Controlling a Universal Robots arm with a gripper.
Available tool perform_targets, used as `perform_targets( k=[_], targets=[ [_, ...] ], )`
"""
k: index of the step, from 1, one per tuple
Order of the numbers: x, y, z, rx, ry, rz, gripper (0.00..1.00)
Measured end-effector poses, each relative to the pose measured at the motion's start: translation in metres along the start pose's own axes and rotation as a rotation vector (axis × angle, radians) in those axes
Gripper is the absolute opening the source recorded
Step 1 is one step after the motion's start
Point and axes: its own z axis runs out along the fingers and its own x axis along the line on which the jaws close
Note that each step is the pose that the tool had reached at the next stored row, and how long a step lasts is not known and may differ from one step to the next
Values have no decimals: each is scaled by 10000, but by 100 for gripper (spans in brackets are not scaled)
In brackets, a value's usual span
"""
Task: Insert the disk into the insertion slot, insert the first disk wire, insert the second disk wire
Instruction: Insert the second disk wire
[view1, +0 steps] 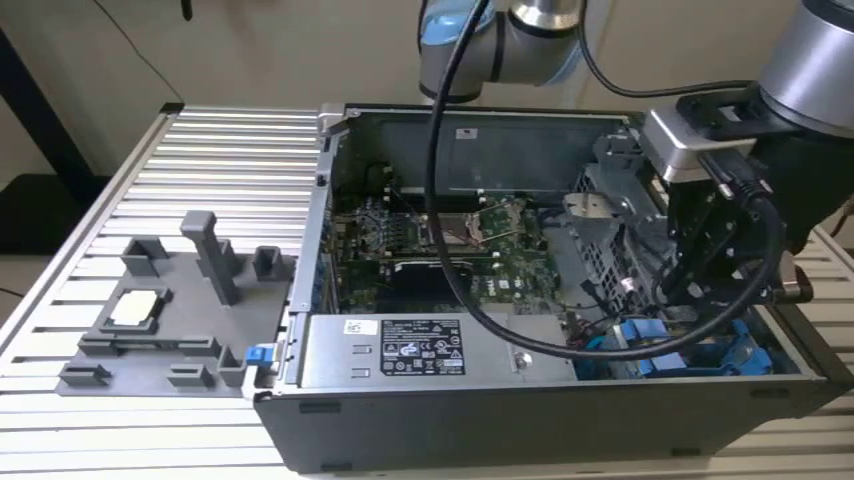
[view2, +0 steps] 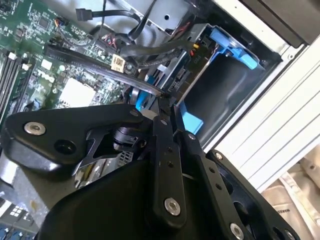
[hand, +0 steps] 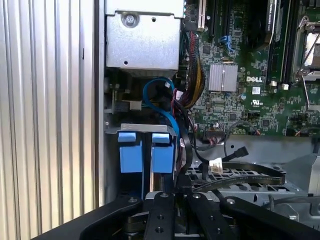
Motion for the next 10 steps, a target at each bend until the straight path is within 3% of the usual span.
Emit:
perform_targets(
  k=[5,10],
  targets=[
    [54,-101,3,-413,-13,16,16],
    [127,-174,4,-737,-23,29,16]
  ],
)
